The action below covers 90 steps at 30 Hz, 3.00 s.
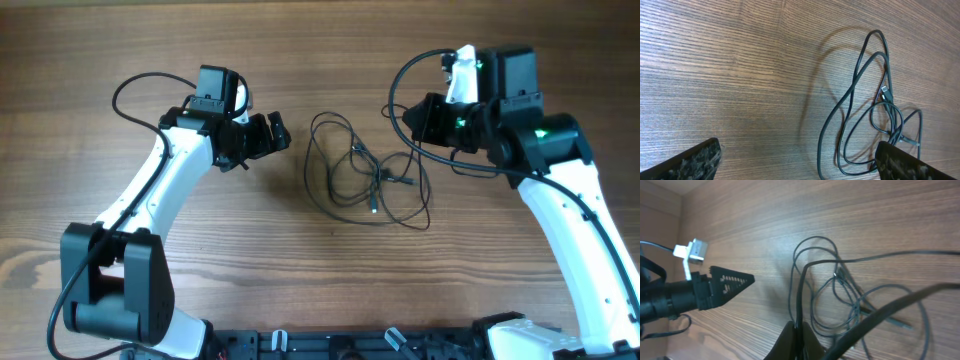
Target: Untangle cables
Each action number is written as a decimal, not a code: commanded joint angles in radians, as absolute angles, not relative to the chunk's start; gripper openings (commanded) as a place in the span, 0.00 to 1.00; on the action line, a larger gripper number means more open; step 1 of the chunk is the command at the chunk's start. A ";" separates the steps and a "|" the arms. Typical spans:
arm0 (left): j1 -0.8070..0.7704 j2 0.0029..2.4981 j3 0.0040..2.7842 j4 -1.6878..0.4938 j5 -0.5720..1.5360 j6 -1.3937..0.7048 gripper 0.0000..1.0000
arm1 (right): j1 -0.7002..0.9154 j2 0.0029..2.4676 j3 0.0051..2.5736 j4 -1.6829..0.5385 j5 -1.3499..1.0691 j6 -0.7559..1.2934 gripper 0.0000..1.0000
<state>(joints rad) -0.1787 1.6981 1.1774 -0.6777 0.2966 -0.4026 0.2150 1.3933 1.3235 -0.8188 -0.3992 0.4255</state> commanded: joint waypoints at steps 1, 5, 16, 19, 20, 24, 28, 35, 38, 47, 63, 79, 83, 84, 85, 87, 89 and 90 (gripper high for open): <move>-0.177 1.710 1.177 -0.678 0.287 -0.408 1.00 | 0.177 1.347 1.380 -0.823 -0.306 0.336 0.04; -0.177 1.710 1.177 -0.678 0.287 -0.408 1.00 | 0.109 1.240 1.502 -0.855 0.153 0.173 0.04; -0.177 1.710 1.177 -0.678 0.287 -0.408 1.00 | 0.102 1.181 1.517 -0.974 0.977 0.155 0.09; -0.177 1.710 1.177 -0.678 0.287 -0.408 1.00 | 0.102 1.186 1.517 -0.973 0.986 0.221 0.08; -0.177 1.710 1.177 -0.678 0.287 -0.408 1.00 | 0.102 1.185 1.517 -0.974 0.947 0.239 0.07; -0.177 1.710 1.177 -0.678 0.287 -0.408 1.00 | 0.102 1.195 1.486 -1.020 0.303 0.234 0.05; -0.177 1.710 1.177 -0.678 0.287 -0.408 1.00 | 0.102 1.251 1.370 -1.063 0.122 0.237 0.04; -0.177 1.710 1.177 -0.678 0.287 -0.408 1.00 | 0.102 1.425 1.216 -1.139 0.073 0.239 0.05; -0.177 1.710 1.177 -0.678 0.287 -0.408 1.00 | 0.104 1.485 1.215 -1.142 -0.074 0.235 0.11; -0.177 1.710 1.177 -0.678 0.287 -0.408 1.00 | 0.108 1.570 1.209 -1.161 -0.194 0.221 1.00; -0.177 1.710 1.177 -0.678 0.287 -0.408 1.00 | 0.071 1.570 1.225 -1.087 0.336 0.398 1.00; -0.177 1.710 1.177 -0.678 0.287 -0.408 1.00 | 0.071 1.569 1.142 -1.332 0.352 0.983 1.00; -0.177 1.710 1.177 -0.678 0.287 -0.408 1.00 | 0.071 1.569 0.937 -1.123 0.193 1.061 1.00; -0.177 1.710 1.177 -0.678 0.287 -0.408 1.00 | 0.071 1.569 0.905 -1.065 0.150 1.056 1.00; -0.177 1.710 1.177 -0.678 0.287 -0.408 1.00 | 0.071 1.569 0.862 -0.983 0.091 1.047 1.00; -0.177 1.710 1.177 -0.678 0.287 -0.408 1.00 | 0.071 1.569 0.799 -0.884 0.065 1.047 1.00; -0.177 1.710 1.177 -0.678 0.287 -0.408 1.00 | 0.070 1.569 0.727 -0.787 0.068 1.051 1.00; -0.177 1.710 1.177 -0.678 0.287 -0.408 1.00 | 0.071 1.569 0.701 -0.757 0.065 1.051 1.00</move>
<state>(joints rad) -0.1787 1.6985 1.1774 -0.6785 0.2962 -0.4030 0.0711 1.5658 0.7776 -0.8188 0.1204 1.0290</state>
